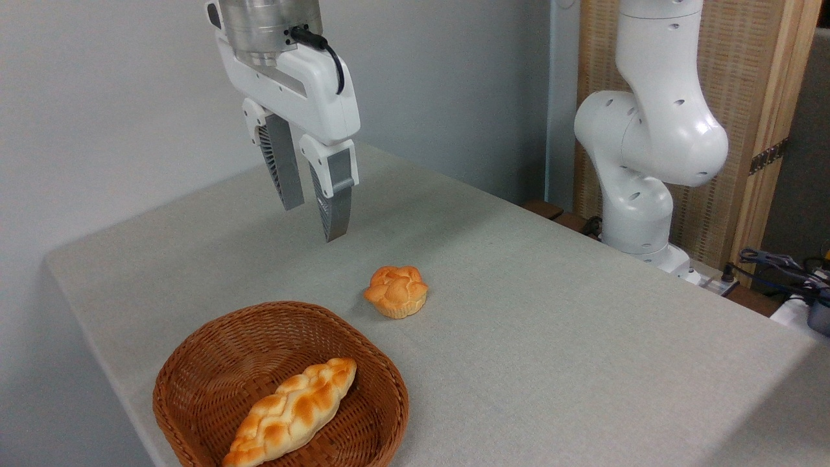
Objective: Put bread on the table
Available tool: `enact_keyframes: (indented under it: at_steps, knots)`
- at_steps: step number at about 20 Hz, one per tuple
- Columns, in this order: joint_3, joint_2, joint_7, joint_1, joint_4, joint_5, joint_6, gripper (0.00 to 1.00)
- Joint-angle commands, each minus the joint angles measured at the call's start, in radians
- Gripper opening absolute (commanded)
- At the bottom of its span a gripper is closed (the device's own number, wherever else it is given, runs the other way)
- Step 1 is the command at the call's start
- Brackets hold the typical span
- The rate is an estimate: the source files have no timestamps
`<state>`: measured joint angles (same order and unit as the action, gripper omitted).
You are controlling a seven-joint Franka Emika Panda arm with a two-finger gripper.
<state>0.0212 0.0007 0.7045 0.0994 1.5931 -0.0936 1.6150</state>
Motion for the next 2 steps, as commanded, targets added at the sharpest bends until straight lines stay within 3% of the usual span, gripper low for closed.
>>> enact_keyframes:
  at_steps: [1,2]
  knots:
    - [0.011,0.004,0.018,0.005,-0.019,0.006,-0.03,1.0]
    - [0.011,0.004,0.02,0.005,-0.019,0.026,-0.029,1.0]
